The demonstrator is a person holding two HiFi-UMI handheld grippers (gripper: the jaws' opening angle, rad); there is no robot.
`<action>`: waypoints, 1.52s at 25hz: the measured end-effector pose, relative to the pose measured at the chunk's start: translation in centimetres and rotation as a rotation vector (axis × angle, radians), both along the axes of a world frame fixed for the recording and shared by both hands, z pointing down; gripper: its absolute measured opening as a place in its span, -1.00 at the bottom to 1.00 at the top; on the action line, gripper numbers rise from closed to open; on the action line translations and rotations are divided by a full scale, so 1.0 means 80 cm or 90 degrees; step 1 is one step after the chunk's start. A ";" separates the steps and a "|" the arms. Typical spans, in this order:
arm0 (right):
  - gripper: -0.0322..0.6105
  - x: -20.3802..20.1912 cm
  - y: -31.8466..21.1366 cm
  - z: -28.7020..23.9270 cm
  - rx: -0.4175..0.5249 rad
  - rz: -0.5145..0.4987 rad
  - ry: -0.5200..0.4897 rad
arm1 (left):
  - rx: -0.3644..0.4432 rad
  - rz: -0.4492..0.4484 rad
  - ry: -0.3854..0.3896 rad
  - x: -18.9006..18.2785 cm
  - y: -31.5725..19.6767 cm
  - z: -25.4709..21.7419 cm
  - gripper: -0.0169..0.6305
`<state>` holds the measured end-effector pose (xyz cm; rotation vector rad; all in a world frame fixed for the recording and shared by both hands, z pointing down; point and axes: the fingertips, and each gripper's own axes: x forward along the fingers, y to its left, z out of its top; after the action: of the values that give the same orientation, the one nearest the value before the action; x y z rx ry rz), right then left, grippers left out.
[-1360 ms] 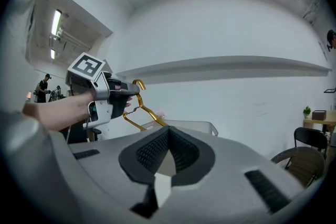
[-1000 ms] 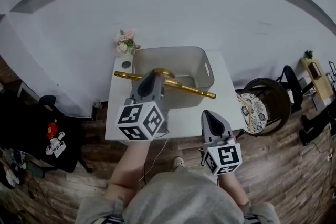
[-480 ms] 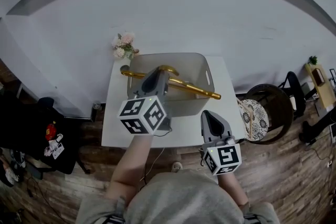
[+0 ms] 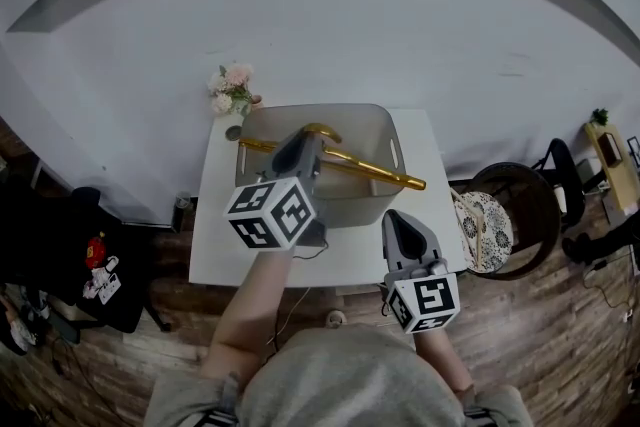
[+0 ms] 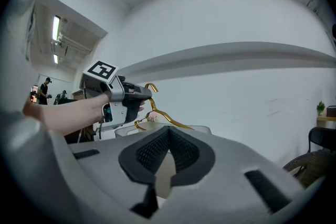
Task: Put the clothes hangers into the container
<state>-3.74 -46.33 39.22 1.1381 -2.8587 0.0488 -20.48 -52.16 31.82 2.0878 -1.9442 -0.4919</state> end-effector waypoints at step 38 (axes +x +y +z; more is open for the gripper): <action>-0.89 -0.021 0.016 0.022 -0.018 -0.033 0.000 | -0.248 -0.041 -0.120 -0.018 0.063 0.130 -0.48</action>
<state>-5.45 -45.06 40.95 1.0582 -2.8765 0.0867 -21.92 -47.16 42.24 1.8802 -2.0165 0.0763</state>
